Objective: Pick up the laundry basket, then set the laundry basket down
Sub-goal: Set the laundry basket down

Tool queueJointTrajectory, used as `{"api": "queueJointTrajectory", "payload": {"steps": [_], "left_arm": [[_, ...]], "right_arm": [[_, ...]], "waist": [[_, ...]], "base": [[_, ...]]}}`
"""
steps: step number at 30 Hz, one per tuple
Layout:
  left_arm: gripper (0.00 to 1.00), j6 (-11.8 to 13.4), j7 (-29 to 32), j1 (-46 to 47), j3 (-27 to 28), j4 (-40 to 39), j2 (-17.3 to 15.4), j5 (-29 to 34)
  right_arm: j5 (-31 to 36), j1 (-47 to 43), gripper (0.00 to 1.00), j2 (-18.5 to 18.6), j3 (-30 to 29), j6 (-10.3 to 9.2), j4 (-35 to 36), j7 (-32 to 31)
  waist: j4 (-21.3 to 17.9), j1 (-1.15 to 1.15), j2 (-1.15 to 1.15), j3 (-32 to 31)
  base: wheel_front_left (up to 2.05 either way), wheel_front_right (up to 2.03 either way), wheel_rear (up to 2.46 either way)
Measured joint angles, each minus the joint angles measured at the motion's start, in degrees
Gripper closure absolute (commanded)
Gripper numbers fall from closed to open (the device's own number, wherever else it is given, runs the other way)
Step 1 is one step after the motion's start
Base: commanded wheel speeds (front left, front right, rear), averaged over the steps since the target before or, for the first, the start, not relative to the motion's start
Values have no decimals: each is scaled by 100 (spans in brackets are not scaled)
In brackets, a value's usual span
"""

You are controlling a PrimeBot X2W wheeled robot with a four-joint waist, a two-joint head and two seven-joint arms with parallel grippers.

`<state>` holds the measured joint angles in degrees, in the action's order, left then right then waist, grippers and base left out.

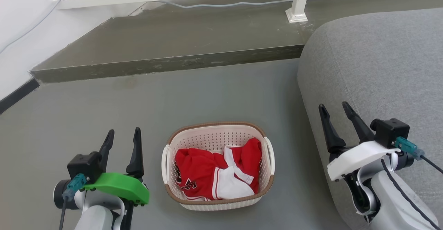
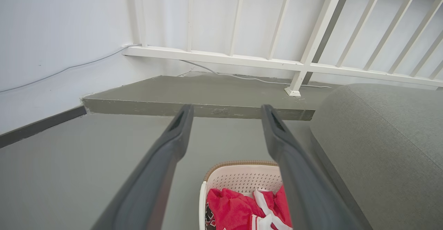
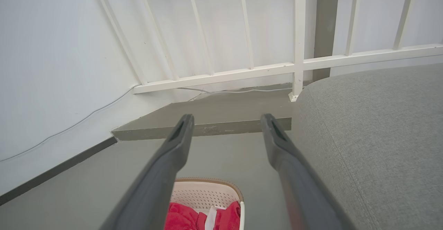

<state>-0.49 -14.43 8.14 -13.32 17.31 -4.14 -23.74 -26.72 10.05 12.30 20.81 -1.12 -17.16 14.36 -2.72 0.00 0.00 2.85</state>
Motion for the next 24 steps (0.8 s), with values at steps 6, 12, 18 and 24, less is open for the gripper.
{"api": "queueJointTrajectory", "payload": {"steps": [6, 12, 18, 24], "left_arm": [[0, -26, 0, -32, 23, -51, 22, 0], [0, -51, 0, -55, 68, -82, 46, 33], [0, -53, 0, -63, 111, -108, 55, 83], [0, -79, 0, -122, 120, -104, 70, 101]], "right_arm": [[18, -31, 0, -45, -32, 4, 37, 2], [57, -119, 0, -78, -77, 10, 75, 4], [99, -126, 0, -107, -145, 58, 109, 5], [156, -137, 0, -129, -179, 59, 126, 5]], "waist": [[6, 0, 0, 13], [7, 0, 0, 26], [7, 0, 0, 38], [7, 0, 0, 42]], "base": [[0, 0, 0], [0, 0, 0], [0, 0, 0], [0, 0, 0]]}}
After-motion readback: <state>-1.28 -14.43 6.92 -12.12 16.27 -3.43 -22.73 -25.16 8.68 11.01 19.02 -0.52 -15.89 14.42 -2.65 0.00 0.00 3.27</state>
